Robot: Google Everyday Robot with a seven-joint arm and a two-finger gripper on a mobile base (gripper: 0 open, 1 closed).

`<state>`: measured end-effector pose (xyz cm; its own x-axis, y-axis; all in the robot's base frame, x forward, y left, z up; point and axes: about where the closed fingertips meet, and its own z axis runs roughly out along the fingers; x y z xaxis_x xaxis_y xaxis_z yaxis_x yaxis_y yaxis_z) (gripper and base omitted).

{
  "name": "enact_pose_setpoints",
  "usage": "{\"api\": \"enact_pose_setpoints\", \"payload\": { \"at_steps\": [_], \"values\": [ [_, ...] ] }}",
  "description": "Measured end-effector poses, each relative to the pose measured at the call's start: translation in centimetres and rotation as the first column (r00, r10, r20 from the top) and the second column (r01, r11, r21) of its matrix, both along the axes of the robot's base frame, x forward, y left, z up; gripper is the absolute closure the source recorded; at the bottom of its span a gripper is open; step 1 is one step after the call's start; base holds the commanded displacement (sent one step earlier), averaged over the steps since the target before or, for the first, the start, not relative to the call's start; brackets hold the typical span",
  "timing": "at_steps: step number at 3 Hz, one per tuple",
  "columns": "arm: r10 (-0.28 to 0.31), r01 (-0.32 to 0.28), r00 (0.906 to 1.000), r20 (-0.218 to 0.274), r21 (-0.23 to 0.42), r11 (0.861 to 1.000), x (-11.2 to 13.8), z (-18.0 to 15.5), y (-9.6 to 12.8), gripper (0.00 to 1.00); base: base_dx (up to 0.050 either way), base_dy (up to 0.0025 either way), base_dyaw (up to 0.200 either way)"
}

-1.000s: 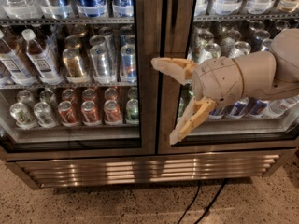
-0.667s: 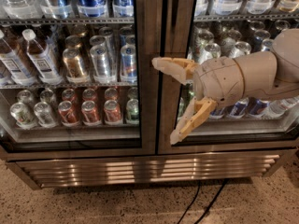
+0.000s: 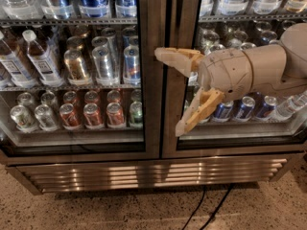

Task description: Open left fridge door

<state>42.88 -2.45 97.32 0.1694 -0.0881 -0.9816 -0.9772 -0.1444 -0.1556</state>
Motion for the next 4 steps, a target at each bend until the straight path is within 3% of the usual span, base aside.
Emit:
{"api": "enact_pose_setpoints", "payload": {
  "at_steps": [1, 2, 3, 4],
  "values": [
    [-0.024, 0.024, 0.9969, 0.076, 0.004, 1.000, -1.4, 4.7, -0.2, 0.00, 0.000, 0.00000, 0.000],
    [-0.031, 0.030, 0.9968, 0.074, 0.010, 0.999, -1.3, 4.7, -0.2, 0.00, 0.000, 0.00000, 0.000],
    [-0.125, 0.120, 0.9908, 0.050, 0.104, 0.987, -0.5, 4.6, -0.5, 0.00, 0.000, 0.00000, 0.000],
    [-0.271, 0.257, 0.9611, 0.052, 0.195, 0.947, 0.1, 4.9, -1.5, 0.00, 0.000, 0.00000, 0.000]
  ]
}}
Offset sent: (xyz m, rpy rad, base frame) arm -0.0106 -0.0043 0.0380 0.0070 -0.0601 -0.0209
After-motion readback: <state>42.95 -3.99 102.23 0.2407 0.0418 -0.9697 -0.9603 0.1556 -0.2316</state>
